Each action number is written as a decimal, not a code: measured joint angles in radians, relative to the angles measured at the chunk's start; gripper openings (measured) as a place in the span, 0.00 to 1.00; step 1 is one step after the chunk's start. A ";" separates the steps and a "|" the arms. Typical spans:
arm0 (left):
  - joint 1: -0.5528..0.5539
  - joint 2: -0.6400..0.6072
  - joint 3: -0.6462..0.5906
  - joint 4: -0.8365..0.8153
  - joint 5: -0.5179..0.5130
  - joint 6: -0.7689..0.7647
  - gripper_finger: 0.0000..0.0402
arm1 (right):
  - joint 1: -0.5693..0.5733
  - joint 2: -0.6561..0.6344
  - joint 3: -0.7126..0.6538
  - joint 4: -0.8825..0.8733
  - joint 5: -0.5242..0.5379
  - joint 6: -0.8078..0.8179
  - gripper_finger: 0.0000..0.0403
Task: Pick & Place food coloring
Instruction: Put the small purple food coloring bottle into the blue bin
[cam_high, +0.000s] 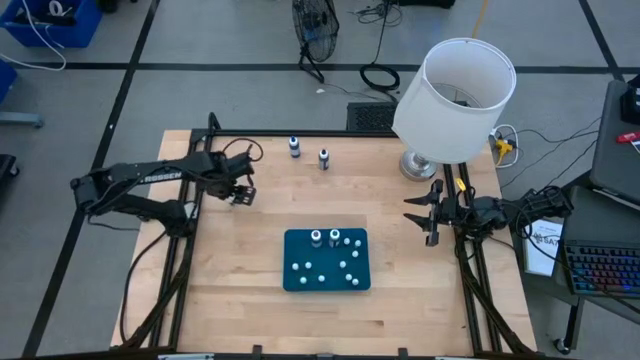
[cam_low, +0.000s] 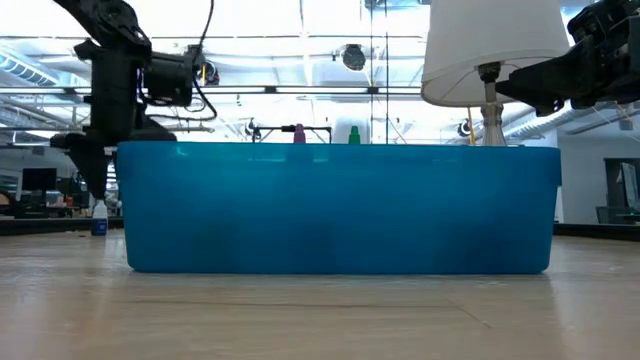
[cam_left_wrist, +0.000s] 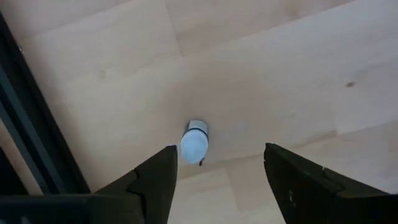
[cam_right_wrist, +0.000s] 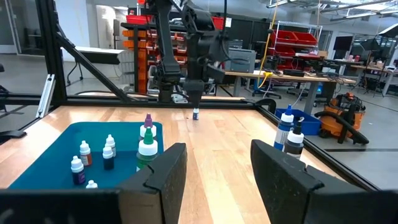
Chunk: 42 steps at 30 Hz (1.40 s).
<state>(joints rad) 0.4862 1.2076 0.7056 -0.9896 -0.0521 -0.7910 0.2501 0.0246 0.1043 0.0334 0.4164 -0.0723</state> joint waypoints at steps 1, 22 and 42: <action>0.000 0.019 0.000 0.001 0.000 0.001 0.60 | 0.000 0.000 0.000 0.000 0.000 0.000 0.41; 0.032 0.181 0.000 0.005 -0.025 0.042 0.60 | 0.000 0.000 0.000 0.000 0.000 0.000 0.41; 0.064 0.178 -0.104 0.148 -0.001 0.077 0.38 | 0.000 0.000 0.000 0.000 0.000 0.000 0.41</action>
<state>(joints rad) 0.5507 1.3853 0.6014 -0.8414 -0.0528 -0.7143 0.2504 0.0250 0.1043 0.0330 0.4164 -0.0719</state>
